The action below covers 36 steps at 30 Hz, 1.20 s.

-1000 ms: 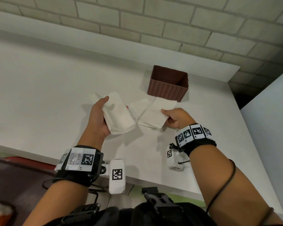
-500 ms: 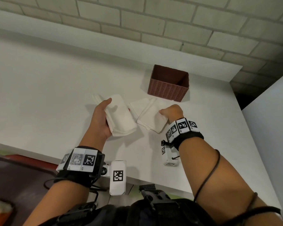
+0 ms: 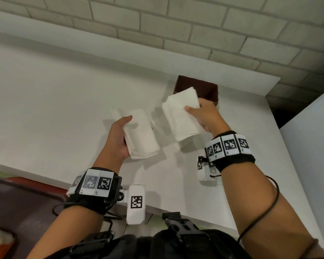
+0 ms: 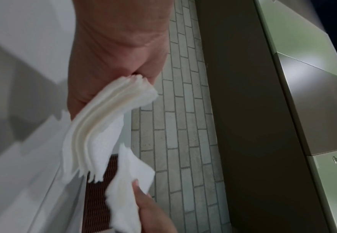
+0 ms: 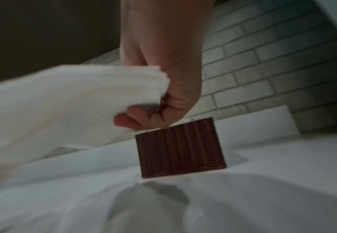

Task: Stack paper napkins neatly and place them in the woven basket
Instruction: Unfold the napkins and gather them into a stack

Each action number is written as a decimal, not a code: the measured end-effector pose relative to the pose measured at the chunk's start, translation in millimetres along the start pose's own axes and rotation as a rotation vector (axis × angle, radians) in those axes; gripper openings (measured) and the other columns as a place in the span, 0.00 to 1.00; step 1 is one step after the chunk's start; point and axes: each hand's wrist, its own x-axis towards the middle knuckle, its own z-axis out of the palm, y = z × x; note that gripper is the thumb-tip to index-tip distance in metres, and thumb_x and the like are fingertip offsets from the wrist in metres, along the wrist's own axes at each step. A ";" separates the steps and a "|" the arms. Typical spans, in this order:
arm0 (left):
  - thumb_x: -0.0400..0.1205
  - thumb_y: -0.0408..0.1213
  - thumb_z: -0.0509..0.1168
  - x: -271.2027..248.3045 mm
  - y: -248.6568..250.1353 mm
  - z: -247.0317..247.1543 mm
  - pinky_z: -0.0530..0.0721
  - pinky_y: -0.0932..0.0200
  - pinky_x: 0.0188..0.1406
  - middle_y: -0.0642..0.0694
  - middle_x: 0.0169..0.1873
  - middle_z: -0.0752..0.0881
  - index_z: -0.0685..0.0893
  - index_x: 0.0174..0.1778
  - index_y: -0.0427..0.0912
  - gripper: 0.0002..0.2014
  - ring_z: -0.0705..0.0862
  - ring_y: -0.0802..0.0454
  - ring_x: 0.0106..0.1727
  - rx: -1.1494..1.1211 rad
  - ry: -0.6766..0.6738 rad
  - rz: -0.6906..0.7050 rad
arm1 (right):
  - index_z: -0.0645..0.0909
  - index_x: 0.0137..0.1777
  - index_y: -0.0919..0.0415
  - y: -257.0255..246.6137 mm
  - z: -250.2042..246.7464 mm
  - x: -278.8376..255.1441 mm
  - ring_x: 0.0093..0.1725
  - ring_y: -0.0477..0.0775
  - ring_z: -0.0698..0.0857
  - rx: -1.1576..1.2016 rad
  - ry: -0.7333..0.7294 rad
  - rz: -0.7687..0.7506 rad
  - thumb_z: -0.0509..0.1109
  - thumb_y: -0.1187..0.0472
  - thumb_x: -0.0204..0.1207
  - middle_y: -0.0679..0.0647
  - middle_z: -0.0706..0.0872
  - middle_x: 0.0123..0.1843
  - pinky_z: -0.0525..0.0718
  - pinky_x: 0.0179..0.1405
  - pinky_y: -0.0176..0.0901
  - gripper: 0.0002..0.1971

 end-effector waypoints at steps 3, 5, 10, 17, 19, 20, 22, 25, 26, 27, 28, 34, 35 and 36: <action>0.77 0.38 0.62 0.3 -2.2 -1.7 0.77 0.34 0.65 0.32 0.69 0.79 0.77 0.71 0.38 0.24 0.79 0.31 0.68 0.014 0.063 -0.021 | 0.82 0.61 0.68 2.5 16.5 4.8 0.57 0.62 0.85 -0.175 -0.089 -0.039 0.73 0.59 0.74 0.61 0.87 0.59 0.82 0.64 0.58 0.18; 0.75 0.38 0.63 0.7 -3.3 -3.4 0.77 0.35 0.64 0.34 0.68 0.81 0.78 0.69 0.37 0.24 0.80 0.33 0.67 0.012 0.098 -0.031 | 0.83 0.59 0.70 9.4 25.8 10.6 0.58 0.65 0.86 -0.209 -0.123 -0.021 0.74 0.60 0.73 0.65 0.88 0.59 0.82 0.64 0.60 0.18; 0.78 0.34 0.60 0.5 -3.3 -5.8 0.83 0.47 0.43 0.42 0.40 0.85 0.83 0.47 0.40 0.07 0.84 0.42 0.43 0.037 0.135 -0.019 | 0.84 0.50 0.68 27.3 36.7 24.9 0.53 0.62 0.86 -0.295 -0.173 -0.025 0.75 0.57 0.73 0.60 0.88 0.50 0.83 0.53 0.50 0.14; 0.76 0.29 0.61 3.2 -6.0 -10.8 0.83 0.43 0.50 0.42 0.42 0.84 0.81 0.50 0.39 0.08 0.84 0.41 0.47 0.051 0.186 -0.021 | 0.70 0.74 0.65 26.6 40.3 22.3 0.72 0.62 0.76 -0.725 -0.210 0.009 0.75 0.40 0.66 0.60 0.78 0.71 0.77 0.68 0.51 0.41; 0.76 0.26 0.60 5.1 -9.0 -11.1 0.82 0.42 0.53 0.41 0.45 0.84 0.80 0.52 0.38 0.10 0.83 0.41 0.50 0.049 0.201 -0.008 | 0.67 0.75 0.70 24.4 42.3 19.4 0.72 0.62 0.76 -0.762 -0.225 0.025 0.76 0.45 0.68 0.63 0.76 0.73 0.76 0.67 0.47 0.42; 0.76 0.25 0.60 5.8 -10.7 -10.9 0.82 0.42 0.53 0.41 0.45 0.84 0.81 0.50 0.38 0.09 0.83 0.41 0.49 0.055 0.203 0.003 | 0.69 0.73 0.71 24.2 43.0 19.0 0.70 0.62 0.78 -0.735 -0.239 0.031 0.76 0.47 0.69 0.64 0.78 0.72 0.76 0.65 0.45 0.39; 0.78 0.23 0.59 6.4 -14.3 -8.6 0.82 0.43 0.51 0.41 0.43 0.83 0.80 0.48 0.36 0.08 0.82 0.43 0.46 0.080 0.213 0.033 | 0.72 0.70 0.72 22.4 43.7 16.5 0.68 0.61 0.80 -0.683 -0.268 0.048 0.76 0.50 0.71 0.64 0.80 0.70 0.77 0.64 0.45 0.34; 0.79 0.22 0.59 6.4 -19.6 -5.8 0.82 0.43 0.52 0.39 0.49 0.84 0.76 0.62 0.35 0.16 0.82 0.42 0.49 0.161 0.287 0.088 | 0.73 0.71 0.71 14.1 37.0 8.9 0.66 0.62 0.81 -0.594 -0.278 0.075 0.72 0.54 0.75 0.63 0.82 0.68 0.78 0.58 0.44 0.29; 0.78 0.22 0.59 7.3 -20.9 -6.2 0.82 0.42 0.55 0.38 0.55 0.83 0.73 0.67 0.35 0.20 0.82 0.40 0.53 0.191 0.314 0.118 | 0.75 0.69 0.70 7.6 31.5 5.0 0.62 0.61 0.83 -0.524 -0.260 0.066 0.71 0.56 0.76 0.61 0.83 0.65 0.78 0.52 0.42 0.26; 0.78 0.23 0.60 7.6 -21.8 -6.4 0.81 0.40 0.59 0.38 0.60 0.81 0.71 0.71 0.36 0.24 0.81 0.39 0.58 0.218 0.333 0.150 | 0.77 0.67 0.68 -0.9 24.7 -1.1 0.57 0.58 0.84 -0.418 -0.235 0.044 0.71 0.57 0.76 0.59 0.85 0.61 0.78 0.46 0.40 0.22; 0.78 0.24 0.60 7.9 -23.0 -6.1 0.80 0.38 0.62 0.38 0.63 0.80 0.69 0.73 0.39 0.26 0.81 0.38 0.60 0.245 0.337 0.176 | 0.79 0.65 0.66 -10.0 17.2 -7.0 0.51 0.55 0.84 -0.286 -0.218 0.035 0.72 0.58 0.76 0.56 0.85 0.56 0.79 0.41 0.39 0.20; 0.84 0.32 0.58 -3.0 -29.0 28.6 0.85 0.42 0.58 0.39 0.62 0.84 0.74 0.71 0.41 0.18 0.84 0.41 0.60 0.162 0.088 0.177 | 0.79 0.66 0.63 -40.6 5.4 -45.4 0.56 0.57 0.86 0.201 -0.293 0.033 0.73 0.59 0.75 0.56 0.87 0.58 0.86 0.55 0.53 0.20; 0.85 0.33 0.58 -5.6 -29.6 34.8 0.86 0.44 0.56 0.39 0.62 0.85 0.75 0.70 0.41 0.17 0.85 0.41 0.60 0.127 0.030 0.174 | 0.79 0.66 0.63 -38.7 9.8 -50.8 0.57 0.58 0.86 0.193 -0.298 0.038 0.72 0.59 0.76 0.57 0.87 0.59 0.85 0.57 0.55 0.20; 0.84 0.35 0.58 -7.5 -30.0 38.9 0.87 0.45 0.55 0.39 0.62 0.85 0.77 0.69 0.40 0.16 0.85 0.41 0.60 0.101 -0.007 0.173 | 0.79 0.66 0.63 -35.2 13.7 -55.5 0.57 0.59 0.86 0.179 -0.298 0.041 0.71 0.59 0.77 0.58 0.87 0.58 0.85 0.59 0.55 0.18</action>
